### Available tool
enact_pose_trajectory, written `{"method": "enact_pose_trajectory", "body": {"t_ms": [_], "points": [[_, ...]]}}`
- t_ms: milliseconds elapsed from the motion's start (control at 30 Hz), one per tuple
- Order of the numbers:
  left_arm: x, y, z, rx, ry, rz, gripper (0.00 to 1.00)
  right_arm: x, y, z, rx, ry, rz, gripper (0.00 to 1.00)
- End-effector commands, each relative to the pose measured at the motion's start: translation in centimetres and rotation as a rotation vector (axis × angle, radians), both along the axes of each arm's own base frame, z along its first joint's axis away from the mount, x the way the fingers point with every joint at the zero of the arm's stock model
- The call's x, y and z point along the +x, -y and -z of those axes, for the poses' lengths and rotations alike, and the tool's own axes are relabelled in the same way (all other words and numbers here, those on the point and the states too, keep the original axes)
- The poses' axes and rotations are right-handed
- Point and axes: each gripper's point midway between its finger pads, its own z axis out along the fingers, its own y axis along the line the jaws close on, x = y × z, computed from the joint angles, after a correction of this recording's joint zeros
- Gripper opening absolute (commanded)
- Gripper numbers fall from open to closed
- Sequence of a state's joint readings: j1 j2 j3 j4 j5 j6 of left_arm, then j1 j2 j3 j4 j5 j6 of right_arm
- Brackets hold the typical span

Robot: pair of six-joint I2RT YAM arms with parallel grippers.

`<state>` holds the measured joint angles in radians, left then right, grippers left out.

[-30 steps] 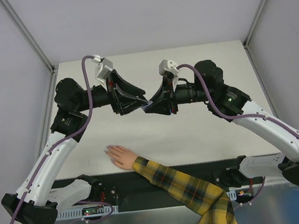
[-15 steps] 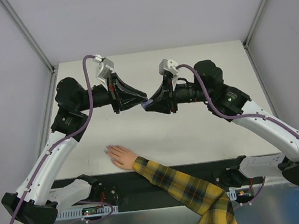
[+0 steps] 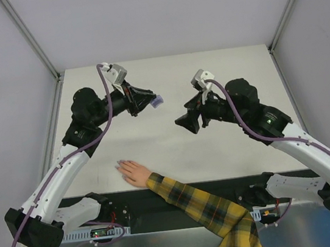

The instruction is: Paint the nails

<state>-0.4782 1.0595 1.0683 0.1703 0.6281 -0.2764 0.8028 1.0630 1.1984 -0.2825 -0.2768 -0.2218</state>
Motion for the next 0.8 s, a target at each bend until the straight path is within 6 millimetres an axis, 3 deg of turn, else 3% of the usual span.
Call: {"method": "enact_pose_trajectory", "body": {"t_ms": [0, 33, 167, 233, 267, 300, 333, 400, 433, 467, 633, 767], "points": [[6.7, -3.3, 4.5, 0.121, 0.026, -0.354, 0.00, -0.5, 3.3, 0.5, -0.005, 0.021, 0.115, 0.72], [8.3, -4.6, 5.6, 0.139, 0.012, -0.464, 0.00, -0.7, 3.6, 1.5, -0.016, 0.008, 0.117, 0.72], [12.8, -7.3, 10.2, 0.159, -0.020, -0.699, 0.00, -2.1, 5.3, 1.7, 0.010, 0.027, 0.137, 0.72], [14.2, -8.8, 12.7, 0.182, -0.070, -0.779, 0.00, -2.5, 5.7, 2.3, 0.016, 0.017, 0.140, 0.72], [15.5, -10.0, 15.0, 0.216, -0.117, -0.838, 0.00, -3.0, 6.1, 2.0, 0.037, 0.023, 0.136, 0.72], [16.1, -10.5, 15.6, 0.236, -0.125, -0.868, 0.00, -3.3, 6.1, 2.1, 0.049, 0.021, 0.132, 0.72], [17.1, -11.4, 17.5, 0.289, -0.140, -0.930, 0.00, -3.6, 6.2, 2.7, 0.054, 0.006, 0.128, 0.72], [18.3, -12.7, 18.7, 0.307, -0.153, -0.991, 0.00, -4.1, 6.6, 2.7, 0.074, 0.007, 0.125, 0.72], [19.0, -13.3, 20.5, 0.322, -0.196, -1.017, 0.00, -4.3, 6.7, 3.0, 0.077, -0.001, 0.129, 0.72], [19.6, -14.6, 21.1, 0.324, -0.216, -1.055, 0.00, -4.3, 7.1, 3.5, 0.071, -0.008, 0.143, 0.72], [21.4, -16.7, 24.7, 0.379, -0.301, -1.101, 0.00, -5.4, 8.4, 3.3, 0.106, -0.001, 0.157, 0.72], [22.3, -17.1, 25.4, 0.401, -0.328, -1.107, 0.00, -5.5, 9.1, 4.1, 0.093, -0.003, 0.183, 0.72]]}}
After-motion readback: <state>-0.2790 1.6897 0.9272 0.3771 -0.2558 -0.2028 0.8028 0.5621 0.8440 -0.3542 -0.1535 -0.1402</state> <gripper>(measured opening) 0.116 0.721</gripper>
